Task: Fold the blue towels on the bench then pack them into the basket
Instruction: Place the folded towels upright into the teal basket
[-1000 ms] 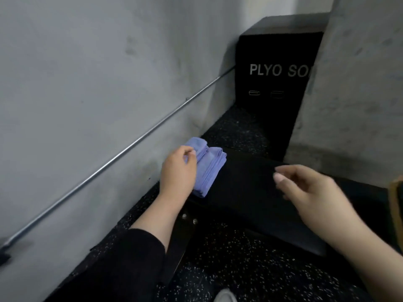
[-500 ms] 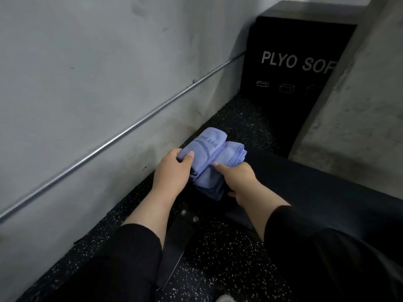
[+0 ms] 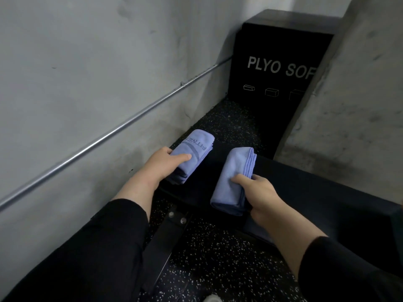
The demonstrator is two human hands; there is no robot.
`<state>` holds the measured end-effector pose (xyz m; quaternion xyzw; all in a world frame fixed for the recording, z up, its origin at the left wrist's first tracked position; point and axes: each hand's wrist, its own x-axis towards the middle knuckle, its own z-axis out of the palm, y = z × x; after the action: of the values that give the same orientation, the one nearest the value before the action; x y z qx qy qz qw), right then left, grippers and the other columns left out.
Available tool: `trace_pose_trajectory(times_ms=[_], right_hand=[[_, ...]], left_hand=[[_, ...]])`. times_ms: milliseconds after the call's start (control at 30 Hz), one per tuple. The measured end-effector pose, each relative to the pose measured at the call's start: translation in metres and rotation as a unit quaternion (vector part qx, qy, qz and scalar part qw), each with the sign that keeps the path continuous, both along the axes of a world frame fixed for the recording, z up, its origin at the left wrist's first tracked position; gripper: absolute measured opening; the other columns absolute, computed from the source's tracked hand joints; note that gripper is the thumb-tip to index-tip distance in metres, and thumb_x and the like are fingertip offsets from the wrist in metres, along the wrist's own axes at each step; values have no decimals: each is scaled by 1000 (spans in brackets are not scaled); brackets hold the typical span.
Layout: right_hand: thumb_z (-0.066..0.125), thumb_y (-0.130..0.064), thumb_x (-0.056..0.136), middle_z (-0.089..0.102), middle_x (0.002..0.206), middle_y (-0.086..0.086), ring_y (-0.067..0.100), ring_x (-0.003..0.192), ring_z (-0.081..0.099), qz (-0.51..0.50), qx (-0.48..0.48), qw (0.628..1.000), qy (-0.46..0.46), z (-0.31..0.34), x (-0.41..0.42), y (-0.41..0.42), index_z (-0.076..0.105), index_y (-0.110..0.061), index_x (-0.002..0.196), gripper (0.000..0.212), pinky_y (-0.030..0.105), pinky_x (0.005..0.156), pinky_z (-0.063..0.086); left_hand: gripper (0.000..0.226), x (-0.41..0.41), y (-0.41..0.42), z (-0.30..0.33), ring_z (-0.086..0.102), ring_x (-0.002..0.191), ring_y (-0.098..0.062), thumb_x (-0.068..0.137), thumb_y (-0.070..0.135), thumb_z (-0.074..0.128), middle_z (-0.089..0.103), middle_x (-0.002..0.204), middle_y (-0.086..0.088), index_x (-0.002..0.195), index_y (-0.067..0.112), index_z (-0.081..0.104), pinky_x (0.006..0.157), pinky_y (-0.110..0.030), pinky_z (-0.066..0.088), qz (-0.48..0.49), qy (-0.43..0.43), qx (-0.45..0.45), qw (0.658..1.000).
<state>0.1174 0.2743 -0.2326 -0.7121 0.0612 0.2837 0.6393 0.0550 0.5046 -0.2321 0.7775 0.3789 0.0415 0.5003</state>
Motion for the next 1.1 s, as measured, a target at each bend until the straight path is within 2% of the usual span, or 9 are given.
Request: trace_pose_trajectory(times_ms=[233,300,433,600,700,767,933,1000,1100], right_hand=[[70,-11,88,77,98,11,30,95,74,-23,60,997,-35,25,1,-48,69,-10,107,19,52,93,57],[70,-13,89,77,99,8,27,94,74,-24,65,996,-64,39,-4,-66,69,-13,109,21,50,91,58],[69,-14,91,77,102,3,22,95,74,-21,77,987,-142,89,-15,-121,69,-18,113,22,46,89,59],[65,-11,94,77,103,7,26,98,73,-59,66,963,-254,160,-19,-226,71,-15,110,18,41,86,57],[64,-10,94,77,98,7,20,88,73,-100,43,951,-289,193,-22,-299,70,-11,109,16,34,77,55],[64,-12,94,77,94,8,18,83,71,-133,22,944,-300,203,-22,-344,72,-11,103,12,35,77,56],[68,-13,90,77,94,9,24,86,72,-200,-50,933,-294,186,-13,-423,74,-12,97,8,56,95,55],[67,-12,92,77,94,9,30,93,73,-201,-64,940,-268,175,-9,-443,73,-13,95,7,60,95,53],[68,-14,92,78,94,5,33,97,72,-196,-83,944,-251,163,-1,-466,74,-16,94,7,59,95,53]], left_hand=[[60,11,-49,8,61,92,-17,80,34,77,62,107,-4,129,23,45,68,-30,47,-44,13,-19,999],[53,15,-74,16,62,91,-17,84,33,74,64,107,-5,128,24,47,68,-30,48,-36,-12,-54,998],[48,28,-137,33,71,96,-24,85,41,73,72,106,-6,126,23,56,91,-45,58,-29,-73,-182,980],[38,46,-235,48,76,89,-22,88,40,72,78,100,-6,119,19,62,85,-43,62,-84,-109,-264,955],[38,53,-298,47,77,83,-19,88,42,71,79,95,-3,115,17,66,78,-37,63,-99,-102,-286,948],[38,57,-335,41,76,85,-20,89,46,70,77,97,-3,115,19,65,72,-34,61,-108,-79,-278,951],[48,65,-396,23,70,93,-23,88,49,69,71,108,-6,125,21,57,63,-30,51,-136,-46,-204,968],[43,68,-403,13,67,91,-21,89,55,63,68,105,-2,118,23,57,70,-33,54,-175,-8,-78,981],[54,66,-404,3,64,93,-27,76,78,43,65,104,0,101,33,58,87,-43,54,-227,88,126,962]])
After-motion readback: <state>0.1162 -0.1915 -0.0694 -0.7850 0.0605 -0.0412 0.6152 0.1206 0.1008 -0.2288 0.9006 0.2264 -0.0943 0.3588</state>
